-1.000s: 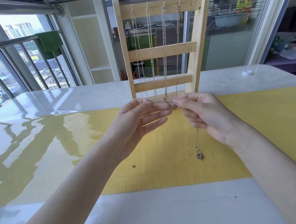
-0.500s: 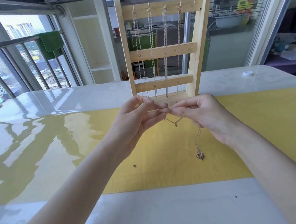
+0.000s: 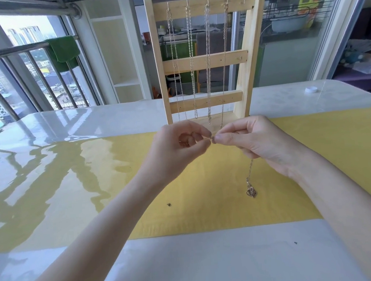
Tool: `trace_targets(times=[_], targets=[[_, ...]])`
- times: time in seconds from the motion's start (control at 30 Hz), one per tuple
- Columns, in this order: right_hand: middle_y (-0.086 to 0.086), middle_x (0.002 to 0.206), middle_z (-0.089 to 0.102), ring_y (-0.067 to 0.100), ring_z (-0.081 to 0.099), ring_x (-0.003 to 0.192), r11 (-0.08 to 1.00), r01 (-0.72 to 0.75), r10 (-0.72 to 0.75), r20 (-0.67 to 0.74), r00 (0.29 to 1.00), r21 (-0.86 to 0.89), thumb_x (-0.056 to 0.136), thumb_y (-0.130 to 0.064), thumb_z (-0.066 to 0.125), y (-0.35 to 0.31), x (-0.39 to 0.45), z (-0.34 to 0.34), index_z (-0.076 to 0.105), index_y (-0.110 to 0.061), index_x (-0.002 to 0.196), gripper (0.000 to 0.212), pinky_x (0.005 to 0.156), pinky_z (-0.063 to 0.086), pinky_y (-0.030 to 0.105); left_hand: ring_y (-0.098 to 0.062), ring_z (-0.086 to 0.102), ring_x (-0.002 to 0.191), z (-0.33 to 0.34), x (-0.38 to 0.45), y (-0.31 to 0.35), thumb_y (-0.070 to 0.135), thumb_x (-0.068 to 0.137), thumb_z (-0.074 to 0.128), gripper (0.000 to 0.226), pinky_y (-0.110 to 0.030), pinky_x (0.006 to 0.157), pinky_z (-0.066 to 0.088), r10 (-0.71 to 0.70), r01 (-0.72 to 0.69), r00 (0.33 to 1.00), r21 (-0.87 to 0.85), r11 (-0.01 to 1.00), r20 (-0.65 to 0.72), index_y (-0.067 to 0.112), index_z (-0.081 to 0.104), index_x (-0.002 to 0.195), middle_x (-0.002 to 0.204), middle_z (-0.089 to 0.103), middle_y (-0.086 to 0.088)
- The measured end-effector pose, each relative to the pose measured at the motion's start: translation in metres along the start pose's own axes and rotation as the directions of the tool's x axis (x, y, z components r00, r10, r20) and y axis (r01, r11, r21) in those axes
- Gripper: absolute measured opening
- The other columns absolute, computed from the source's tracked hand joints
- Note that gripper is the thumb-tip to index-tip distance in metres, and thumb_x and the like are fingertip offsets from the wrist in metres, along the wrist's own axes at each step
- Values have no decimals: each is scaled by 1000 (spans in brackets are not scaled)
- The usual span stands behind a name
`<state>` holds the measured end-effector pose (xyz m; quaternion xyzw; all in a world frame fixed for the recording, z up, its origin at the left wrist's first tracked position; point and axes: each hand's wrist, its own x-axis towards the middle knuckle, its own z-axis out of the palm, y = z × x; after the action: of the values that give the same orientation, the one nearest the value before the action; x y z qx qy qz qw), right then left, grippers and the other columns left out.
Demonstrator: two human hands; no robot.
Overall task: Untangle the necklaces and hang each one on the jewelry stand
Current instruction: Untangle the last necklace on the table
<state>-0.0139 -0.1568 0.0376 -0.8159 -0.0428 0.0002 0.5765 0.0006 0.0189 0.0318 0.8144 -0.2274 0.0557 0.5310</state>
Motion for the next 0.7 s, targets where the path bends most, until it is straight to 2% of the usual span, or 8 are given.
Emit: trace_targets(times=[0.07, 0.17, 0.3, 0.37, 0.43, 0.53, 0.6, 0.7], targets=[[-17, 39, 41, 3, 34, 36, 1000, 6, -5, 10, 1000, -21, 82, -24, 69, 1, 0, 1, 72, -8, 89, 17, 50, 20, 22, -6, 47, 61, 2, -1, -3, 7, 81, 70, 17, -21, 62, 45, 86, -85, 996, 166, 982, 1, 23, 68, 78, 65, 53, 13], [-14, 41, 37, 6, 23, 42, 999, 28, -27, 51, 998, -17, 82, -24, 69, 1, -1, 3, 72, -7, 84, 17, 46, 18, 21, -7, 49, 61, 4, -2, -7, 11, 79, 73, 17, -20, 65, 47, 185, -169, 983, 317, 933, -21, 26, 67, 77, 73, 53, 8], [-10, 43, 32, 8, 23, 44, 999, 48, -48, 88, 995, 10, 83, -23, 67, -2, -1, 0, 72, -8, 82, 16, 44, 20, 19, -10, 51, 65, 4, -2, -6, 12, 80, 72, 13, -24, 67, 49, 226, -200, 973, 320, 926, -46, 25, 69, 77, 77, 58, 2], [-6, 47, 39, 7, 30, 44, 997, 62, -68, 113, 991, 52, 84, -19, 67, -2, -1, -3, 71, -3, 84, 17, 42, 25, 19, -10, 53, 66, 3, -1, -4, 11, 81, 70, 13, -27, 68, 51, 230, -199, 970, 294, 935, -74, 23, 66, 77, 77, 61, 0], [1, 55, 49, 10, 38, 49, 991, 84, -94, 108, 990, 100, 84, -16, 66, -2, -1, -5, 70, -1, 84, 16, 43, 34, 20, -8, 54, 65, -2, 2, 0, 7, 82, 68, 15, -25, 66, 51, 192, -166, 975, 204, 965, -115, 20, 64, 75, 73, 61, 1], [4, 68, 61, 18, 47, 64, 981, 110, -124, 82, 989, 161, 84, -14, 66, -2, 0, -8, 72, -3, 84, 13, 55, 48, 22, -7, 51, 61, -7, 6, 9, 4, 83, 67, 16, -16, 61, 43, 1, -17, 990, -113, 993, -138, 15, 63, 73, 67, 61, 6], [5, 76, 68, 17, 57, 71, 970, 133, -154, 89, 984, 201, 82, -12, 66, -4, 0, -9, 72, -2, 88, 14, 67, 54, 24, -8, 48, 60, -8, 5, 13, 5, 83, 67, 15, -18, 64, 42, -132, 106, 989, -322, 941, -61, 14, 64, 72, 69, 61, 5], [8, 90, 73, 16, 65, 85, 963, 187, -211, 114, 971, 194, 75, -17, 67, -7, -1, -8, 72, -5, 96, 24, 84, 55, 27, -13, 48, 66, -7, 4, 15, 4, 82, 66, 12, -19, 67, 45, -197, 198, 979, -491, 848, 55, 13, 63, 76, 75, 61, -1]])
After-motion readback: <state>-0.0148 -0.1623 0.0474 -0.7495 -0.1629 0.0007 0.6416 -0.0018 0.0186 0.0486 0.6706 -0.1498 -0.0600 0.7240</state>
